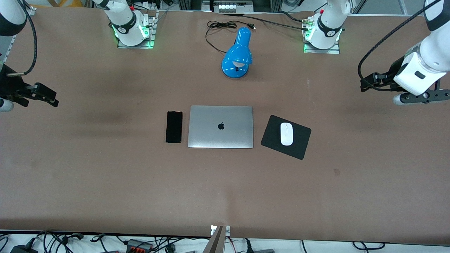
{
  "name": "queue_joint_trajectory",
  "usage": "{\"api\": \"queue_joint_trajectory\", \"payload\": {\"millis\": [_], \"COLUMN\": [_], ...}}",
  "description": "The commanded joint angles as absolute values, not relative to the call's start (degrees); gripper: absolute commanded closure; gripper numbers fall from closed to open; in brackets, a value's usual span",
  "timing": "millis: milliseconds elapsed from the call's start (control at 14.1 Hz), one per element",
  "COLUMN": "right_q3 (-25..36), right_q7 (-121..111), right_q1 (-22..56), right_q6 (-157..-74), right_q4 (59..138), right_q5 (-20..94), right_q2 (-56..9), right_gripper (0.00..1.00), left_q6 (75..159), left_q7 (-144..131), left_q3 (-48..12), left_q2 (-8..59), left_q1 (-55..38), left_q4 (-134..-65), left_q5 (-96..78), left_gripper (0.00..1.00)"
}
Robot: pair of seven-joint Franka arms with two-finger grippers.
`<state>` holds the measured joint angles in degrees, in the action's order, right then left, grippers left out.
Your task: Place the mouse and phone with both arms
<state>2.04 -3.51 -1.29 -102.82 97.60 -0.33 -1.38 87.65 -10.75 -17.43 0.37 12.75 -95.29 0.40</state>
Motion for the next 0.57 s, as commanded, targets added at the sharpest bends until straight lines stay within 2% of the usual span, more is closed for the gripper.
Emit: {"api": "queue_joint_trajectory", "payload": {"millis": [0,213,426,497], "right_q3": [1.49,1.41,1.41,1.41], "right_q7": [-4.22,-4.48,-4.83,-4.83], "right_q1": [-1.85,-1.85,-1.85,-1.85], "right_q6": [-103.88,-103.36,-100.37,-100.37], "right_q4": [99.58,98.88,98.88,98.88], "right_q5": [-0.79,-0.62,-0.44,-0.44], "right_q2": [0.35,0.35,0.35,0.44], "right_gripper": [0.00,0.00,0.00,0.00], "left_q6": [91.22,94.22,95.27,95.19], "left_q7": [-9.93,-10.28,-10.11,-9.93], "left_q3": [-17.14,-16.53,-8.47,-8.44], "left_q2": [-2.45,-5.44,-4.23,-4.04], "left_q1": [12.84,11.61,5.12,5.10], "left_q4": [-99.04,-101.78,-101.69,-101.69], "left_q5": [0.09,0.09,0.09,0.00], "left_gripper": [0.00,0.00,0.00,0.00]}}
